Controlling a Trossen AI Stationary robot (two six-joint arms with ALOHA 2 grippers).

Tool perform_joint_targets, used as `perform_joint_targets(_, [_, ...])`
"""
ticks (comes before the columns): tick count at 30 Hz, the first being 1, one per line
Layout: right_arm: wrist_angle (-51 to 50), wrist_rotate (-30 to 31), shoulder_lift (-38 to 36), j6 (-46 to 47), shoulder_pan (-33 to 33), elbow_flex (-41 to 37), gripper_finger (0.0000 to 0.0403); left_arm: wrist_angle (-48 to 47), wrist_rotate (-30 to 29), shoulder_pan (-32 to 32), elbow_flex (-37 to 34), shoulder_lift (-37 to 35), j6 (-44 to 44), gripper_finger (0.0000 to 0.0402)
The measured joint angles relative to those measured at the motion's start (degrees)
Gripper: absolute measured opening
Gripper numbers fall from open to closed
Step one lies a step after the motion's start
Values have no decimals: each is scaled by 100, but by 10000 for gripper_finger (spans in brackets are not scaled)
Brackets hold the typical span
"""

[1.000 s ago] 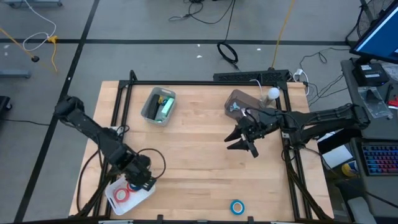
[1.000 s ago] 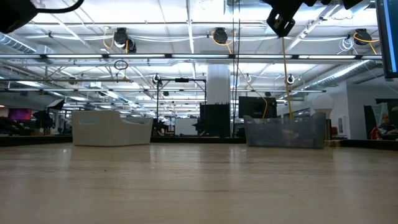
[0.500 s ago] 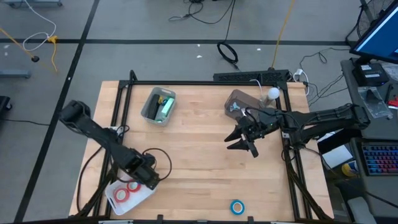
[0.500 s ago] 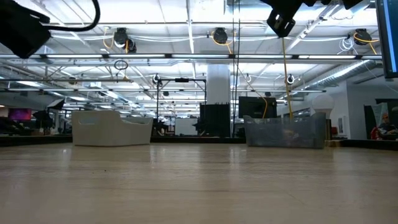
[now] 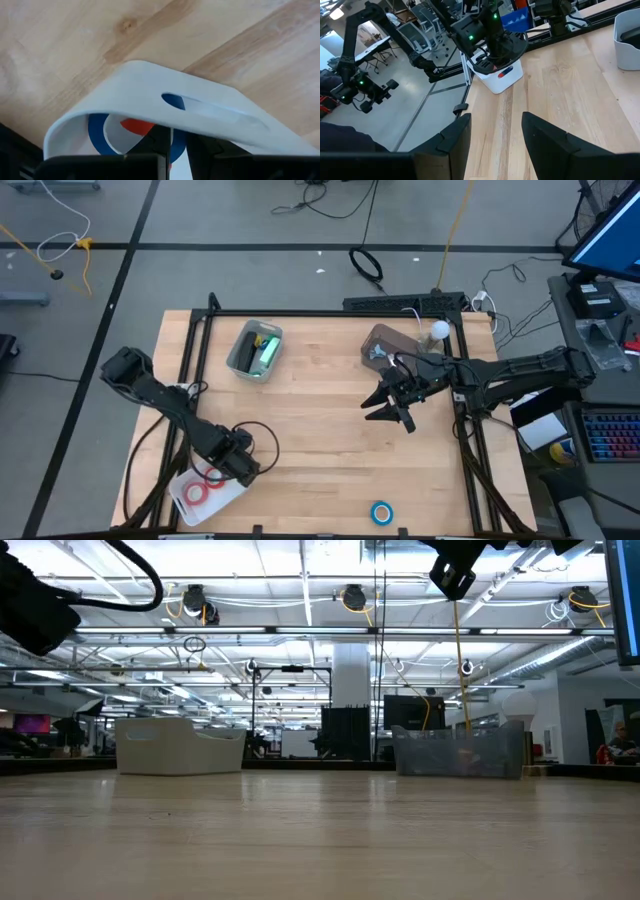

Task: Pick and place Stapler, Stapler remover, tape
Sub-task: Put the dark blue tape into the white bin

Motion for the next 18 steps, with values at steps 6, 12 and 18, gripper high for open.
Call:
perform_joint_targets(6, [2,1,0,0,0,0,171,34,-1,2,0,79,5,34])
perform_joint_targets(12, [4,1,0,0,0,0,171,48,-63,2,0,85,54,71])
perform_joint_targets(18, [4,1,0,-7,0,0,171,51,-111,9,0,90,18,113])
